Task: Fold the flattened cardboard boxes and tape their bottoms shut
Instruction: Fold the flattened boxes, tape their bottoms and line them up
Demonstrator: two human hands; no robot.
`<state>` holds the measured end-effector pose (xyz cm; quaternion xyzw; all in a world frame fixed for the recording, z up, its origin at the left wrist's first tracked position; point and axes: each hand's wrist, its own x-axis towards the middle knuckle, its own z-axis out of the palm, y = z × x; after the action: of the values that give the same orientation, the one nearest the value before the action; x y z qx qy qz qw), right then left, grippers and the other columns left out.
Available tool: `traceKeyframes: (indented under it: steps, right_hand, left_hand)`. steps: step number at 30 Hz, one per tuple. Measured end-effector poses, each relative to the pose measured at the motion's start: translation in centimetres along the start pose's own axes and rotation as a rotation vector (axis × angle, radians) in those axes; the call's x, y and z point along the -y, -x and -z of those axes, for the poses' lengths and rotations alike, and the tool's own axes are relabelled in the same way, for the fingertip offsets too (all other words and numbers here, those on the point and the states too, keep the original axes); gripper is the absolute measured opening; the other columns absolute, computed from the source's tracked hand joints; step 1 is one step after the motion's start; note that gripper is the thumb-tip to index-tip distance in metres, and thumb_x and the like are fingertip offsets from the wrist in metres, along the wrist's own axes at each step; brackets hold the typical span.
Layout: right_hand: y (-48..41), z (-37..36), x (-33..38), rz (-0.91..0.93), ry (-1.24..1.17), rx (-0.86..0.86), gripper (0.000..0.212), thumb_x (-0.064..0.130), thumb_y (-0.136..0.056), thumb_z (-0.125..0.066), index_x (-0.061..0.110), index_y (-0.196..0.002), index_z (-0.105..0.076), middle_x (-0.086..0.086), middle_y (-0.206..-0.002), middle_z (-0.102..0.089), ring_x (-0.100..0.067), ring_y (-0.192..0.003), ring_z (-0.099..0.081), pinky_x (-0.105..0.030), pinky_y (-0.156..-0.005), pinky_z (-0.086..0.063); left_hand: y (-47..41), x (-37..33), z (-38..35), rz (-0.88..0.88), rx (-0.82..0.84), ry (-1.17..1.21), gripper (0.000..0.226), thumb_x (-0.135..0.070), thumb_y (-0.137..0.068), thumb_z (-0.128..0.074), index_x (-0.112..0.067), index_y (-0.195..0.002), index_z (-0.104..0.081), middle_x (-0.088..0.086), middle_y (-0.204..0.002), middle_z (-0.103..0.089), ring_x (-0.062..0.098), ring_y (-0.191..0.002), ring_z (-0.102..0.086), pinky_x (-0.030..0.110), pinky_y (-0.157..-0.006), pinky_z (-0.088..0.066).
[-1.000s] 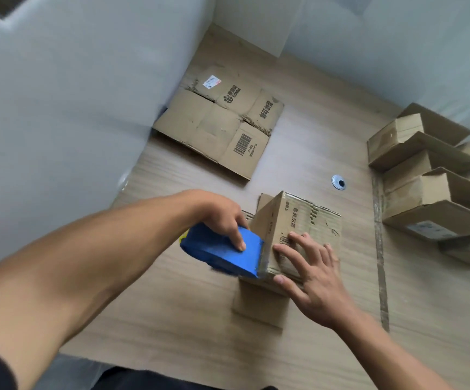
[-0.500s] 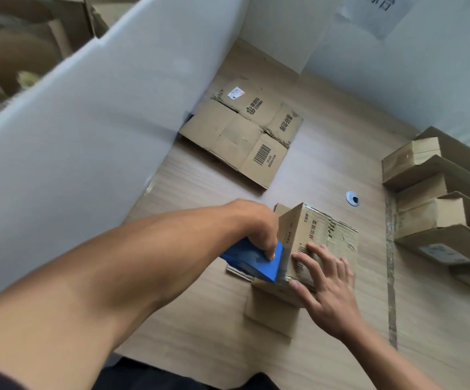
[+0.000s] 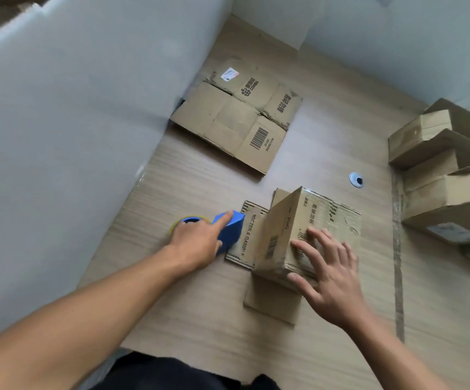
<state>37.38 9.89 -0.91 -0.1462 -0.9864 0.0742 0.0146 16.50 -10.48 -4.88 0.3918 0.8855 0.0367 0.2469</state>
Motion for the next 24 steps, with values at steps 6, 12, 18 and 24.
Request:
traceKeyframes:
  steps: [6,12,18,24]
  right_hand:
    - [0.1,-0.4,0.4,0.014,0.061,-0.114,0.055,0.064,-0.087,-0.048,0.041,-0.136,-0.047,-0.001,-0.151,-0.043,-0.026,-0.142,-0.037,-0.06,-0.113,-0.025]
    - [0.0,-1.2,0.8,0.018,0.156,-0.226,0.054,0.061,-0.085,-0.052,0.038,-0.134,-0.05,-0.005,-0.146,-0.052,-0.029,-0.137,-0.047,-0.062,-0.108,-0.033]
    - [0.2,-1.0,0.3,0.022,0.118,-0.217,0.053,0.068,-0.094,-0.037,0.041,-0.137,-0.051,-0.001,-0.149,-0.049,-0.027,-0.138,-0.045,-0.061,-0.108,-0.033]
    - [0.2,-0.9,0.2,-0.019,0.035,-0.167,0.052,0.071,-0.092,-0.04,0.046,-0.135,-0.052,0.005,-0.151,-0.046,-0.023,-0.141,-0.041,-0.061,-0.109,-0.031]
  left_hand:
    - [0.7,0.9,-3.0,-0.017,-0.085,-0.053,0.075,-0.044,-0.099,-0.044,-0.046,-0.154,0.007,0.01,-0.117,-0.055,0.031,-0.106,-0.058,0.04,-0.089,-0.043]
    - [0.8,-1.3,-2.2,-0.29,-0.463,0.335,0.04,-0.034,-0.084,-0.059,-0.018,-0.119,-0.068,0.006,-0.116,-0.063,0.026,-0.103,-0.062,0.039,-0.088,-0.053]
    - [1.0,-6.0,-2.9,-0.466,-0.144,0.844,0.049,-0.03,-0.089,-0.061,-0.018,-0.137,-0.059,-0.005,-0.117,-0.065,0.002,-0.101,-0.062,0.011,-0.09,-0.045]
    - [0.7,-6.9,-4.2,-0.429,-0.242,0.865,0.052,-0.035,-0.082,-0.072,-0.017,-0.13,-0.061,-0.007,-0.107,-0.065,-0.002,-0.092,-0.062,0.015,-0.082,-0.05]
